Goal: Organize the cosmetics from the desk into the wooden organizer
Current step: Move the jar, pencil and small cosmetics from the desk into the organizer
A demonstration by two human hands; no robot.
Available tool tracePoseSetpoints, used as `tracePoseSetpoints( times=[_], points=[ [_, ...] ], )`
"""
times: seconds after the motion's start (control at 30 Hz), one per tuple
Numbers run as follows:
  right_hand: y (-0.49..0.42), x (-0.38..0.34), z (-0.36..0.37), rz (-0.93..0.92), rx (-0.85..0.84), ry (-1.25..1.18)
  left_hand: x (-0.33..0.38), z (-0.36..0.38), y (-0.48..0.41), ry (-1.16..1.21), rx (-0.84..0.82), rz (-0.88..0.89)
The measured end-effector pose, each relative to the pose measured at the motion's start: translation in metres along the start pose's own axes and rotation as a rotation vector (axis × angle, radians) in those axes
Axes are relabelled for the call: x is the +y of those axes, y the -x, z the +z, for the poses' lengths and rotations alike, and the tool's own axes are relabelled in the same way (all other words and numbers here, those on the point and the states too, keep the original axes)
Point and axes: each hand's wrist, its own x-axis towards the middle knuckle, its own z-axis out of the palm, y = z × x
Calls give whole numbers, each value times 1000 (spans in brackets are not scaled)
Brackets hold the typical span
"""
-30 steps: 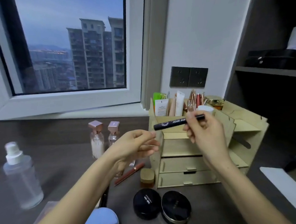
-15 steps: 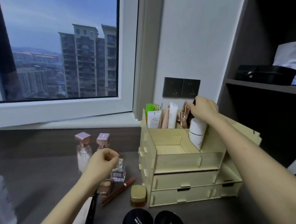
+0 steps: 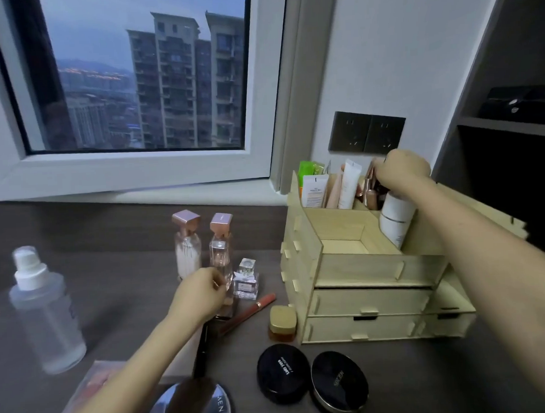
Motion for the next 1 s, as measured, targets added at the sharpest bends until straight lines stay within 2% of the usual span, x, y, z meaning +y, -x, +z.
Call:
tracePoseSetpoints(
  times=[0.1, 0.17, 0.33, 0.43, 0.57, 0.7, 0.87, 1.0],
  points=[
    [4, 3, 8, 60, 137, -290, -11, 4, 4, -71, 2, -5],
    [5, 5, 8, 43, 169, -345, -14, 7, 7, -101, -27, -1],
    [3, 12, 4, -34, -44, -149, -5, 19, 8, -205, -218, 86],
    [3, 8, -7, -59, -115, -97, 1, 29, 8, -328, -208, 130],
    [-4, 12, -11, -68, -107, -159, 3, 38, 9, -479, -249, 162],
    [-2, 18, -3, -84, -116, -173, 8, 40, 3, -611, -317, 317],
    [-6, 17, -9, -131, -202, -185, 10, 35, 9, -517, -258, 147],
    [-12, 19, -30, -145, -7, -191, 11, 14, 15, -434, -261, 113]
  ],
)
